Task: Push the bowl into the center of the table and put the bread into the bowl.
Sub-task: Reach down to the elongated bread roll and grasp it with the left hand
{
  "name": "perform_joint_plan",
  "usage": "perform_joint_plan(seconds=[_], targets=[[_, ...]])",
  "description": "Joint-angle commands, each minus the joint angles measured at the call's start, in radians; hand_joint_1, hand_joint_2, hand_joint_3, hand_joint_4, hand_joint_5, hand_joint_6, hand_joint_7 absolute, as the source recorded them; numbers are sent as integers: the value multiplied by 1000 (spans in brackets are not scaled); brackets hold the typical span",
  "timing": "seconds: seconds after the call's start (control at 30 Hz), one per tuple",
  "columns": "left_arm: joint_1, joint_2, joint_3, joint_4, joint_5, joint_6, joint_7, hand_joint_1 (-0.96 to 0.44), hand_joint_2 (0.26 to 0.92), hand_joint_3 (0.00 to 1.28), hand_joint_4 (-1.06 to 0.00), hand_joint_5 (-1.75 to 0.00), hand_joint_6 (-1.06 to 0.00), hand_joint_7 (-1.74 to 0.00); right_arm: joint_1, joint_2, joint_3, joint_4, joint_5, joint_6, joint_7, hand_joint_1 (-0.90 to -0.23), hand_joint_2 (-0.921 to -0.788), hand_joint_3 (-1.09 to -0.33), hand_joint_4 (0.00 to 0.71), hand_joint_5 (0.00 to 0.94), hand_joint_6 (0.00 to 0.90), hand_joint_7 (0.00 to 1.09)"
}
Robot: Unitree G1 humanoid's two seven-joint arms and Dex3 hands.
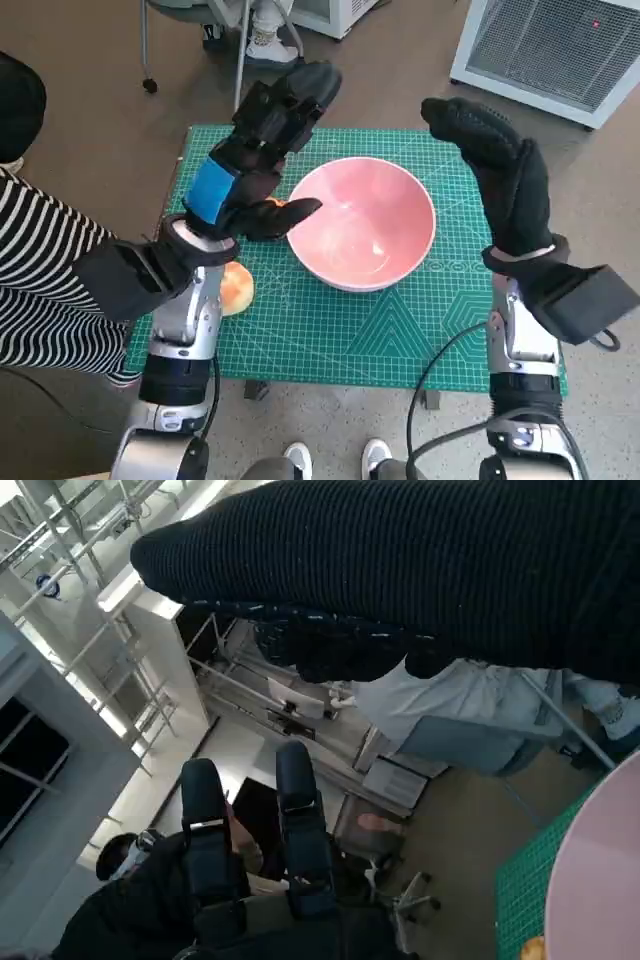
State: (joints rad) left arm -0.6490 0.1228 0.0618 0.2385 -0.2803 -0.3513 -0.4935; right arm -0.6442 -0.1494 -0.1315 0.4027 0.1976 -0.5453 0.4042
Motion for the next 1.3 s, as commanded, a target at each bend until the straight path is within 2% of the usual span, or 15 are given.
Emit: perform_joint_plan(seconds=[0.03, 0.3, 0.4, 0.47, 0.6, 0.7, 0.83, 0.9, 1.0, 1.3], targets=[[-18, 16, 10, 6, -1, -20, -10, -591, 916, 260, -153, -10, 1, -583, 28, 7, 7, -5, 4, 20, -13, -848, -921, -707, 205, 10, 67, 599], [-17, 60, 19, -6, 18, -23, -10, -593, 913, 259, -154, -11, 1, -593, 28, 5, 13, -6, -1, 20, -22, -846, -921, -706, 211, 12, 64, 600], [-29, 100, 20, 8, 57, -39, -7, -581, 903, 255, -159, -15, 1, -599, 27, 4, 14, -7, 1, 21, -23, -845, -921, -706, 213, 12, 61, 600], [-45, 168, 13, 21, 148, -47, 11, -568, 892, 251, -163, -18, 1, -604, 28, 3, 12, -7, 4, 22, -24, -846, -921, -706, 214, 12, 61, 600], [-77, 320, -7, 24, 335, -1, 26, -484, 810, 208, -183, -30, 1, -624, 30, 1, 9, -8, 8, 18, -24, -847, -921, -705, 216, 13, 61, 602], [-88, 374, -22, 14, 392, 48, 12, -390, 746, 167, -186, -32, 1, -594, 31, 1, 7, -8, 8, 15, -24, -847, -921, -702, 218, 13, 63, 602], [-113, 475, -78, -37, 497, 229, -63, -111, 687, 98, -151, -14, -10, -417, 32, -1, 6, -6, 2, 6, -30, -845, -921, -700, 220, 13, 65, 603], [-123, 495, -100, -56, 529, 313, -84, -11, 692, 70, -126, -8, -41, -316, 31, -2, 5, -1, -1, -1, -32, -842, -921, -700, 221, 13, 66, 603], [-129, 502, -119, -64, 558, 381, -85, 99, 708, 36, -99, -2, -108, -161, 30, -2, 5, 6, -4, -10, -35, -831, -921, -703, 223, 13, 67, 602], [-145, 500, -162, -5, 572, 384, -77, 124, 720, 22, -83, -1, -176, -88, 28, -4, 6, 21, -10, -30, -41, -815, -921, -727, 226, 11, 65, 599]])
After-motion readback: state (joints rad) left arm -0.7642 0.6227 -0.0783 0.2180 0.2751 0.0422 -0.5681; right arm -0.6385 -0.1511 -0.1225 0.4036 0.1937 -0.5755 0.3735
